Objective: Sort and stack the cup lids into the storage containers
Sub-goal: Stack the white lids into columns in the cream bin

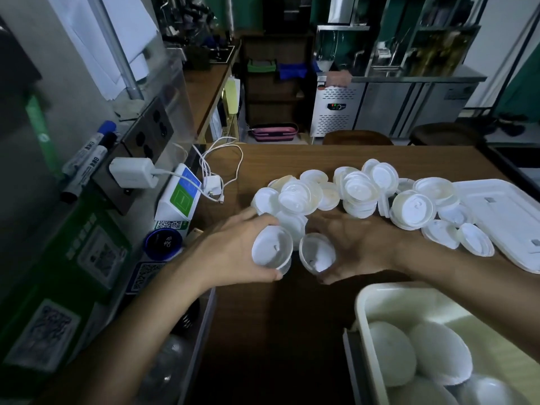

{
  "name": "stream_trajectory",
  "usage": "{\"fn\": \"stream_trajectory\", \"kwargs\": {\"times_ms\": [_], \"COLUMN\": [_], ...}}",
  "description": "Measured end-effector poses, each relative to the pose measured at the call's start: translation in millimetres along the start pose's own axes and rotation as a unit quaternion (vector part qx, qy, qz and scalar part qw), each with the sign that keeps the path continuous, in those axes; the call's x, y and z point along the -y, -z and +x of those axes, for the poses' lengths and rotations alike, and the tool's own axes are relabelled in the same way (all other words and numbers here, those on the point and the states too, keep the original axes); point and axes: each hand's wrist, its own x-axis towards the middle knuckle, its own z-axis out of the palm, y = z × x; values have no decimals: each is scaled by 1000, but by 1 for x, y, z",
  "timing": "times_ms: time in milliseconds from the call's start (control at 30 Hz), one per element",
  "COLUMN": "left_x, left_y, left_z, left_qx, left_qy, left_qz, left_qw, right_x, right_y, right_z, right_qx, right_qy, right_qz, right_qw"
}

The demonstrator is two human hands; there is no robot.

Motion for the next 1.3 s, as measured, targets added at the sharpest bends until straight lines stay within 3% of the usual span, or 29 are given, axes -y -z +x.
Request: {"fn": "stream_trajectory", "kwargs": {"times_ms": [233, 400, 733, 933, 1300], "left_x": [-72, -134, -201, -223, -240], "left_y": [21, 15, -44, -72, -93], "left_z": [-19, -21, -29, -33, -28], "left_qx": [-11, -18, 22, 61, 193], "left_qy": [-91, -130, -114, -115, -53], "left_qz": [-63, -68, -88, -27, 11], "left_qw": [994, 989, 989, 991, 980], "right_x": [-25, -51, -101, -117, -113], "right_y": [20, 26, -13, -34, -34], "right_z": [-87, -141, -220, -237, -244], "right_qx": [-118, -189, -147, -143, -17], "right_qy": [90, 84, 81, 57, 43], "right_qz": [70, 107, 170, 95, 20], "right_qw": [987, 972, 971, 983, 999]}}
